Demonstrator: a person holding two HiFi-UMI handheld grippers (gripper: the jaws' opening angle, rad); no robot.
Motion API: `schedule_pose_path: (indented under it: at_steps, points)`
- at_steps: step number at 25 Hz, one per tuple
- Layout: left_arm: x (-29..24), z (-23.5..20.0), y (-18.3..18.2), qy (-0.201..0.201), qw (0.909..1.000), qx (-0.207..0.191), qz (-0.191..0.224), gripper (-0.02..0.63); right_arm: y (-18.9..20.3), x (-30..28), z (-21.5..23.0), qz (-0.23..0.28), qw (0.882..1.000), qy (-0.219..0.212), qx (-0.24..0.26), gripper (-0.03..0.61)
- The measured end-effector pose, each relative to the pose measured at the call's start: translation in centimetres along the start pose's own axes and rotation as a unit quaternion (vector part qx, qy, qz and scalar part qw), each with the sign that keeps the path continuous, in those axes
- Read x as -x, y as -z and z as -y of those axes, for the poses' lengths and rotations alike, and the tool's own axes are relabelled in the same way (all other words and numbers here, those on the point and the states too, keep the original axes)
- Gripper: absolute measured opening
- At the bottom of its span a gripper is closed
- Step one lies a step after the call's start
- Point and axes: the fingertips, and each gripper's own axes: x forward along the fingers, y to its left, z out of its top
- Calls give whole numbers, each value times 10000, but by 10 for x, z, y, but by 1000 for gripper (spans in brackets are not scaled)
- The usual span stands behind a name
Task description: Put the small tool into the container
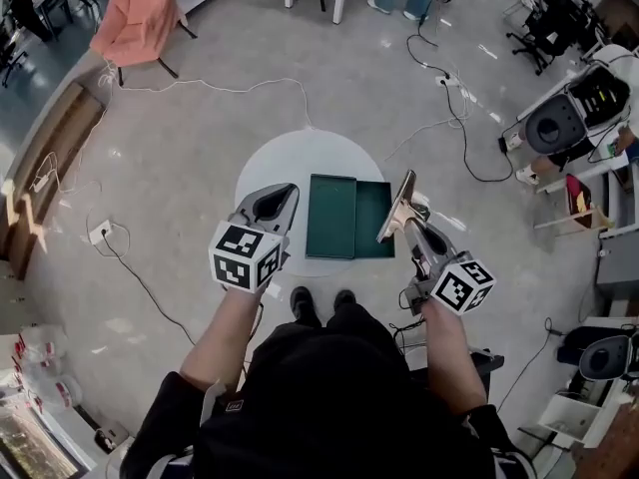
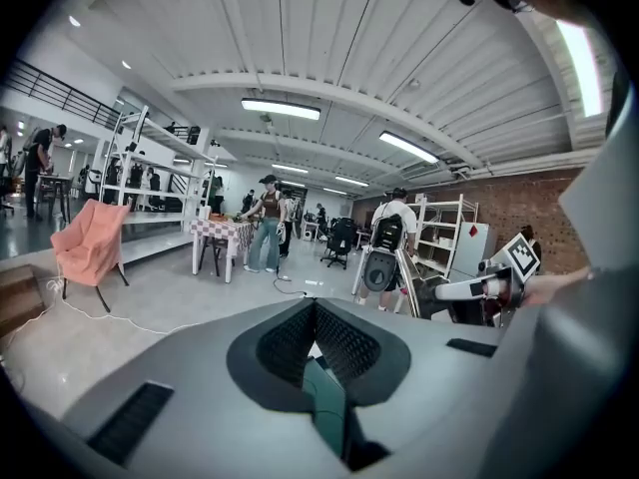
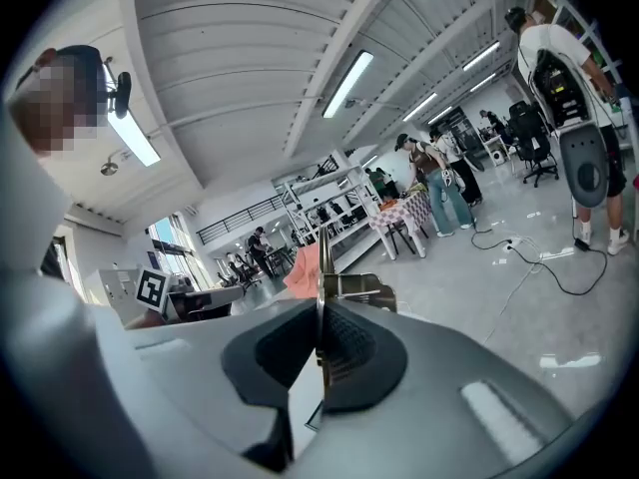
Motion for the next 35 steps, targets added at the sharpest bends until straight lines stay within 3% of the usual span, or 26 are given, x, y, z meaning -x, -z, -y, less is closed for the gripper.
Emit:
schedule_pose_path:
  at_steps: [15,25,35]
  points:
    - [-69,-4,19,-84,9980,251,-569,6,70,-57,98,-1141,9908,183,-704,12]
    - [-73,-3,44,-299,9946,442,-894,6,145,-87,157,-2052,9661,582,-1455,12]
    - [-59,-19,62,-522,9915,589,-1037,6,198,-114,173,-3028,9412,858,-1227,14]
